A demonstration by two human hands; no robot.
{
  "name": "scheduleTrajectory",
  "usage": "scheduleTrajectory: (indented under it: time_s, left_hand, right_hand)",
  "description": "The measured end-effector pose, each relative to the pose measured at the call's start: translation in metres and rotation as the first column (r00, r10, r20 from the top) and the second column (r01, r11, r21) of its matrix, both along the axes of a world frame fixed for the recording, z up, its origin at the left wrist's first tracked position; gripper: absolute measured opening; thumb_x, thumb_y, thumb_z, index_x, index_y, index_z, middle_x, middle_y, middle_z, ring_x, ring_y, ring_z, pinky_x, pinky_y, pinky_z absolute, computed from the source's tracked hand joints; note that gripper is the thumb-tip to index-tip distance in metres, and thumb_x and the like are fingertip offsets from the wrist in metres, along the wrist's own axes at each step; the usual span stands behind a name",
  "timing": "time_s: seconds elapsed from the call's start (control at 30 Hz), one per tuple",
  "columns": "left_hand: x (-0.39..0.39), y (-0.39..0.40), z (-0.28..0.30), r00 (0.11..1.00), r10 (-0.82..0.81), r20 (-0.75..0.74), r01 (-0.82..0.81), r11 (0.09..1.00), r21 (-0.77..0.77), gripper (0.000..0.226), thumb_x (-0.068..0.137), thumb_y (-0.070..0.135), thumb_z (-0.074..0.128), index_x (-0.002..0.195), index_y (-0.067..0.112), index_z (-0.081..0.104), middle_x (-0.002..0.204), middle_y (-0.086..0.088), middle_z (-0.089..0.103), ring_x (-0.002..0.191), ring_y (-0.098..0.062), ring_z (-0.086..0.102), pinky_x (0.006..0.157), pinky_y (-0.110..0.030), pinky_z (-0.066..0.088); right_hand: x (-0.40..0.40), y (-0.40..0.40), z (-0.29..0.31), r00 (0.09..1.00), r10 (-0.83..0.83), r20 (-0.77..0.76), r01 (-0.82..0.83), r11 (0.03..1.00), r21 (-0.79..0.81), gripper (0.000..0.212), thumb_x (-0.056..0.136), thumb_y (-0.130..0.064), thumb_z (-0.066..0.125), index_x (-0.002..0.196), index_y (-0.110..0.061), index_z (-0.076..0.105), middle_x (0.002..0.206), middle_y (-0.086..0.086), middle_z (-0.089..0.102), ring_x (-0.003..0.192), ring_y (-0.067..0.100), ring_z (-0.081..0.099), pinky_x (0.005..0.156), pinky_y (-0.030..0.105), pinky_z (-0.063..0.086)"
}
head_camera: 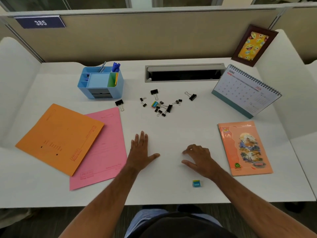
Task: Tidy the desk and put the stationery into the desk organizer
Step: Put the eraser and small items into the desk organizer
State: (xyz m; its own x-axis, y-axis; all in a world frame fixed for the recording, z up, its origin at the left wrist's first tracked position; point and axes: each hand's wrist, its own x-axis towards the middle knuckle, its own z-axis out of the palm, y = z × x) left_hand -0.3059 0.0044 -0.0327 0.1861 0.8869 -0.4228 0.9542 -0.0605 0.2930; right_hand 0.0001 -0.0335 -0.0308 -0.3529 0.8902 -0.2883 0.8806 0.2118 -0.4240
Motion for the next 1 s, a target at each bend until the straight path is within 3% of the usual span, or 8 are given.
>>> scheduleTrajectory:
  time_s: [0.1,0.23,0.43,0.57,0.73,1.0]
  left_hand:
    - [0.002,0.001,0.0,1.0,0.007,0.009,-0.007,1.0,0.003,0.112,0.095,0.073,0.049,0.165,0.008,-0.009,0.172,-0.01,-0.022,0.159,-0.033,-0.018,0.13,-0.047,-0.005]
    - [0.002,0.001,0.0,1.0,0.009,0.01,-0.009,1.0,0.001,0.112,0.095,0.073,0.049,0.165,0.008,-0.009,0.172,-0.009,-0.022,0.159,-0.032,-0.019,0.13,-0.047,-0.005]
    - [0.002,0.0,0.0,1.0,0.02,0.015,-0.02,1.0,0.004,0.112,0.095,0.073,0.049,0.165,0.009,-0.009,0.172,-0.009,-0.022,0.159,-0.031,-0.019,0.13,-0.047,-0.006]
    - [0.002,0.0,-0.001,0.999,0.022,0.023,-0.023,1.0,0.011,0.112,0.095,0.073,0.049,0.165,0.009,-0.009,0.172,-0.008,-0.022,0.159,-0.031,-0.019,0.13,-0.046,-0.007]
    - [0.001,-0.001,-0.003,0.999,0.028,0.037,-0.029,0.999,0.018,0.111,0.095,0.074,0.049,0.165,0.011,-0.009,0.172,-0.007,-0.022,0.159,-0.029,-0.02,0.13,-0.046,-0.007]
    - [-0.005,0.0,-0.01,1.0,0.021,-0.017,-0.019,0.995,0.099,0.105,0.096,0.078,0.036,0.166,0.014,-0.007,0.173,-0.005,-0.021,0.159,-0.031,-0.02,0.13,-0.047,-0.005]
  right_hand:
    - [0.008,-0.011,0.003,0.998,0.044,-0.053,-0.05,0.992,-0.119,0.057,0.088,-0.08,0.046,0.125,-0.039,0.059,0.121,-0.018,0.048,0.114,0.004,0.046,0.106,0.036,0.03]
    - [0.017,-0.024,0.003,0.989,0.117,-0.096,-0.133,0.974,-0.182,0.064,0.072,-0.087,0.062,0.113,-0.039,0.057,0.113,-0.02,0.047,0.105,0.002,0.044,0.098,0.029,0.034]
    - [0.029,-0.032,0.001,0.967,0.248,-0.059,-0.255,0.94,-0.226,0.056,0.068,-0.073,0.075,0.105,-0.036,0.054,0.113,-0.018,0.043,0.102,0.003,0.039,0.088,0.024,0.033]
    - [0.031,-0.028,0.004,0.96,0.279,-0.037,-0.28,0.933,-0.228,0.041,0.074,-0.06,0.075,0.099,-0.033,0.058,0.113,-0.015,0.044,0.102,0.004,0.04,0.09,0.026,0.038]
    - [0.023,-0.019,0.008,0.973,0.204,-0.107,-0.226,0.938,-0.262,0.032,0.08,-0.052,0.075,0.098,-0.029,0.059,0.106,-0.015,0.047,0.096,0.004,0.045,0.087,0.023,0.04]
    - [-0.009,0.017,0.023,0.98,-0.051,-0.193,-0.017,0.942,-0.335,0.027,0.083,-0.057,0.072,0.096,-0.038,0.058,0.091,-0.017,0.065,0.082,0.004,0.062,0.07,0.02,0.05]
